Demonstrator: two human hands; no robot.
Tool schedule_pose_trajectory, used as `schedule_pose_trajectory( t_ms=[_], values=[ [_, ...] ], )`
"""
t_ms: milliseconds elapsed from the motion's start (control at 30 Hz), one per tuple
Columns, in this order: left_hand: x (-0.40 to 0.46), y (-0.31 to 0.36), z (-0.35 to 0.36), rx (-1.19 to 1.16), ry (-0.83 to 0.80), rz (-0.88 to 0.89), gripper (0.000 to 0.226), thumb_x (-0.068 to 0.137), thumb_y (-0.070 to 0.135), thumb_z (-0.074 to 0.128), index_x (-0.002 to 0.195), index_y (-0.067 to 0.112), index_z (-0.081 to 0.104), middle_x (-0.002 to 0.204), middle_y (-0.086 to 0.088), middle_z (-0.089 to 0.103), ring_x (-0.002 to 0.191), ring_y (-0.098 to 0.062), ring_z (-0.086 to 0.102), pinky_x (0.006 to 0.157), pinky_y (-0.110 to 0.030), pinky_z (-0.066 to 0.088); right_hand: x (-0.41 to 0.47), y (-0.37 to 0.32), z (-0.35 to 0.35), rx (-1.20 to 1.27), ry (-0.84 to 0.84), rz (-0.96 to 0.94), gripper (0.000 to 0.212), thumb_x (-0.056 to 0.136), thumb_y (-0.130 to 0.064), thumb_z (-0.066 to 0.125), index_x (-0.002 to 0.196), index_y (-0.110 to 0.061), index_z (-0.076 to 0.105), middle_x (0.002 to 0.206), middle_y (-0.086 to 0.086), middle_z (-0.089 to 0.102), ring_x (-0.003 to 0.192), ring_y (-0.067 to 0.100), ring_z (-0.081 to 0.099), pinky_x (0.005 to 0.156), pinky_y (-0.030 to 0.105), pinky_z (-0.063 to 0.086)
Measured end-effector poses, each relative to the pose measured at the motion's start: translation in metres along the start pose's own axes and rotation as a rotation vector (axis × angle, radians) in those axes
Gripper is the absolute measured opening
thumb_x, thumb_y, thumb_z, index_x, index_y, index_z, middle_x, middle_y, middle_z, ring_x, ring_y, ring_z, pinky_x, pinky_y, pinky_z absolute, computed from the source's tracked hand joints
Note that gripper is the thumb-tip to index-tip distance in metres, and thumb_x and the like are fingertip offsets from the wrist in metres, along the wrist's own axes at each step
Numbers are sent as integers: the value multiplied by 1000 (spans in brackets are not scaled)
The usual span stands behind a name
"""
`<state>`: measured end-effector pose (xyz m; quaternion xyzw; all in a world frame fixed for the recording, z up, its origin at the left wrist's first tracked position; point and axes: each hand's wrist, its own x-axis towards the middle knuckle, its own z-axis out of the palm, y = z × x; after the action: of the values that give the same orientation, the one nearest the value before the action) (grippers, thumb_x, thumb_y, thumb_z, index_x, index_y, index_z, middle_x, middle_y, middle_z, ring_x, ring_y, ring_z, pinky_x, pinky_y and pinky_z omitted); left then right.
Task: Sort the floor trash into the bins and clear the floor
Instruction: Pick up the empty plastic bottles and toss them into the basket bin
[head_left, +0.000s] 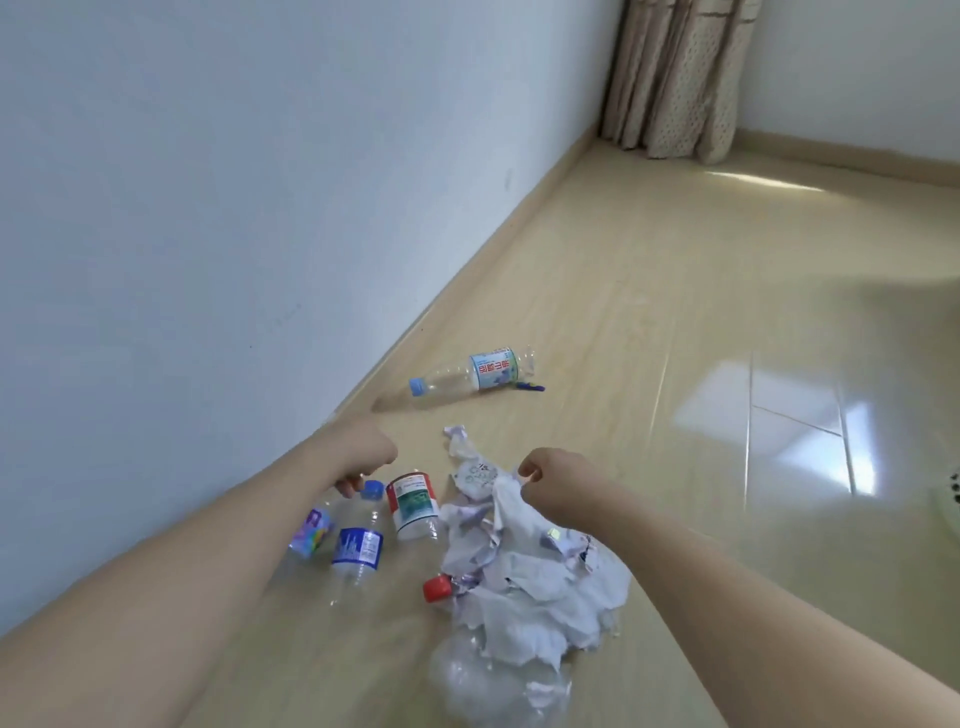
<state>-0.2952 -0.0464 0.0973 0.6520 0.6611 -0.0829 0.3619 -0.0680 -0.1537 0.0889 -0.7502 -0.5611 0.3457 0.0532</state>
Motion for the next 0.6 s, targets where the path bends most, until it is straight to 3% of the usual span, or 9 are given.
schedule_pose_trajectory(
  t_ms=[100, 167, 233, 300, 500, 600],
  values=[
    [12, -20, 21, 401, 128, 312, 31, 80, 19, 57, 112, 20, 54, 109, -2, 58, 93, -20, 55, 72, -32, 46, 28, -14, 6, -65, 6, -18, 47, 91, -17, 46, 139, -18, 43, 135, 4, 48, 110, 19, 51, 85, 26, 40],
    [14, -23, 42, 661, 109, 549, 41, 81, 20, 59, 121, 26, 49, 118, 1, 48, 105, -20, 47, 69, -33, 39, 44, -22, 5, -139, 11, -31, 52, 92, -15, 46, 143, -18, 35, 139, 6, 42, 121, 23, 47, 93, 30, 41],
    [21, -26, 58, 864, 62, 661, 50, 82, 14, 60, 128, 23, 46, 125, -3, 42, 111, -25, 44, 67, -34, 33, 66, -31, 0, -215, 22, -30, 58, 90, -14, 46, 146, -18, 30, 142, 6, 37, 125, 26, 42, 98, 34, 41],
    [32, -24, 63, 983, 60, 724, 51, 84, 6, 59, 132, 21, 46, 129, -5, 42, 113, -28, 44, 67, -35, 30, 92, -42, -5, -288, 38, -30, 61, 88, -13, 47, 146, -17, 28, 144, 7, 34, 128, 29, 38, 101, 38, 40],
    [65, -7, 56, 1056, 25, 779, 36, 86, -9, 48, 118, 7, 53, 111, -11, 56, 105, -30, 47, 68, -36, 29, 176, -70, -5, -486, 95, -105, 65, 82, -3, 43, 143, -20, 29, 143, 3, 33, 129, 27, 33, 101, 40, 38],
    [75, 2, 64, 1176, -19, 763, 30, 85, -6, 52, 112, 5, 60, 109, -10, 59, 105, -29, 46, 78, -39, 41, 214, -75, 6, -575, 69, -121, 70, 82, -2, 44, 145, -23, 24, 145, -1, 31, 134, 25, 27, 102, 40, 35]
  ],
)
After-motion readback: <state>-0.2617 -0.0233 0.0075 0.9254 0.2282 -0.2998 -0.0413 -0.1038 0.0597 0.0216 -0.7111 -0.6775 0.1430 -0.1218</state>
